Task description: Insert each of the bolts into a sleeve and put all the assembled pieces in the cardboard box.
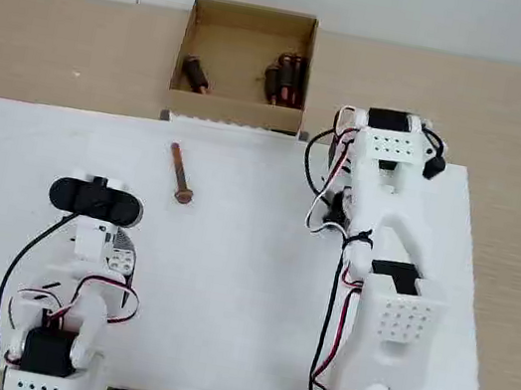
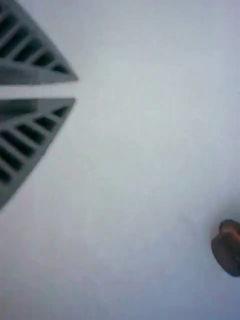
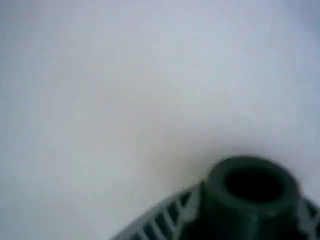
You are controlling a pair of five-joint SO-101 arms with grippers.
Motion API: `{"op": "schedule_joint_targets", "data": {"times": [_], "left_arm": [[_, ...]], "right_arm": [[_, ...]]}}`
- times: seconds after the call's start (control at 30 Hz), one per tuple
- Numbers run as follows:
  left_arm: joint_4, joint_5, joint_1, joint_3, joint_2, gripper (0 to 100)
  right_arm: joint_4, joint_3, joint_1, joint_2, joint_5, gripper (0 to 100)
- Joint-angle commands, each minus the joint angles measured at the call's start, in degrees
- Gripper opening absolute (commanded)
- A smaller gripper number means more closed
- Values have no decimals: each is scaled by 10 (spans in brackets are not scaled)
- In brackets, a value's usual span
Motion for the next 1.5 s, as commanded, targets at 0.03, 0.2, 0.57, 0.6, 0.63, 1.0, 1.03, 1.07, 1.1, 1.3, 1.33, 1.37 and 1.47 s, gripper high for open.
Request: {"op": "schedule_joint_targets", "data": {"times": [0.03,0.2,0.57,0.6,0.63,1.0,1.03,1.07,1.1,1.3,1.33,1.37,1.47], "left_arm": [[-10,4,-4,-3,-4,6],[-10,4,-4,-3,-4,6],[-11,9,-4,-3,-4,6],[-12,15,-4,-5,-4,6],[-11,18,-4,-12,-3,6],[105,19,-4,-245,30,6],[114,19,-4,-273,49,6],[120,19,-4,-305,74,6],[125,19,-4,-340,102,6],[191,20,-3,-560,316,6],[206,19,-3,-595,351,6],[220,19,-3,-628,389,6],[262,16,0,-712,496,6]], "right_arm": [[28,-33,2,-98,63,2],[29,-32,0,-174,105,2],[33,-30,-1,-326,180,2],[33,-29,0,-335,187,2],[33,-20,0,-347,193,2],[29,257,3,-459,234,2],[28,280,3,-467,236,2],[28,302,3,-474,236,2],[28,321,3,-480,236,2],[28,387,4,-502,243,2],[28,393,5,-504,248,2],[28,400,5,-509,254,2],[29,422,5,-524,270,2]]}}
